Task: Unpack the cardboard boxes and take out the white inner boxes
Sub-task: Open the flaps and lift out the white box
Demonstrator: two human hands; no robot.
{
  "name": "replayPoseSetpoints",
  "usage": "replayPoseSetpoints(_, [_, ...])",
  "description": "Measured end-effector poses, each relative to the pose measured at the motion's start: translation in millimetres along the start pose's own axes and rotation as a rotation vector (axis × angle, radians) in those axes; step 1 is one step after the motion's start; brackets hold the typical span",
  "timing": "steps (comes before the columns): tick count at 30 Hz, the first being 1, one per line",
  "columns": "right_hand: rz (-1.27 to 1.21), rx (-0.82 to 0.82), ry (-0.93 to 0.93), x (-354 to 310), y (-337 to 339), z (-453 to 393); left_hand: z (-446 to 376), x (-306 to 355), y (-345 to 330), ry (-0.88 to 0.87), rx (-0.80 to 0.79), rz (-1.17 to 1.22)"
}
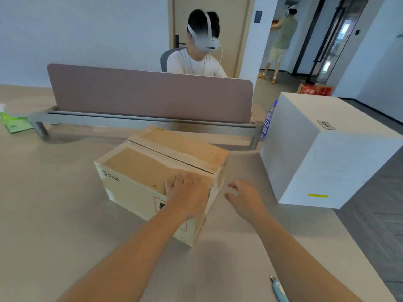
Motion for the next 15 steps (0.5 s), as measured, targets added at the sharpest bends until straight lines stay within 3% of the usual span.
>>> replayPoseSetpoints(8, [0.033, -0.014, 0.16, -47.7, -29.0, -1.6, 28.0, -80.3, -9.0, -0.116, -0.03, 0.108])
replayPoseSetpoints(12, [0.131, -0.045, 0.267, -66.1, -43.6, -0.2, 41.1, -101.7, -0.8, -0.09, -0.1, 0.085])
replayPoseSetpoints(15, [0.198, -0.078, 0.31, -76.0, -51.4, -4.1, 41.7, -104.6, 0.2, 0.002, -0.029, 0.052])
Point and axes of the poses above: each hand's wrist, its own z-axis away from the middle knuckle, its own y-axis out of the back of the hand, x = y × z, the point moved 3 cm from there along -z, towards the middle knuckle, and after that the axes turned 2 degrees about -z, right-handed, at the moved point
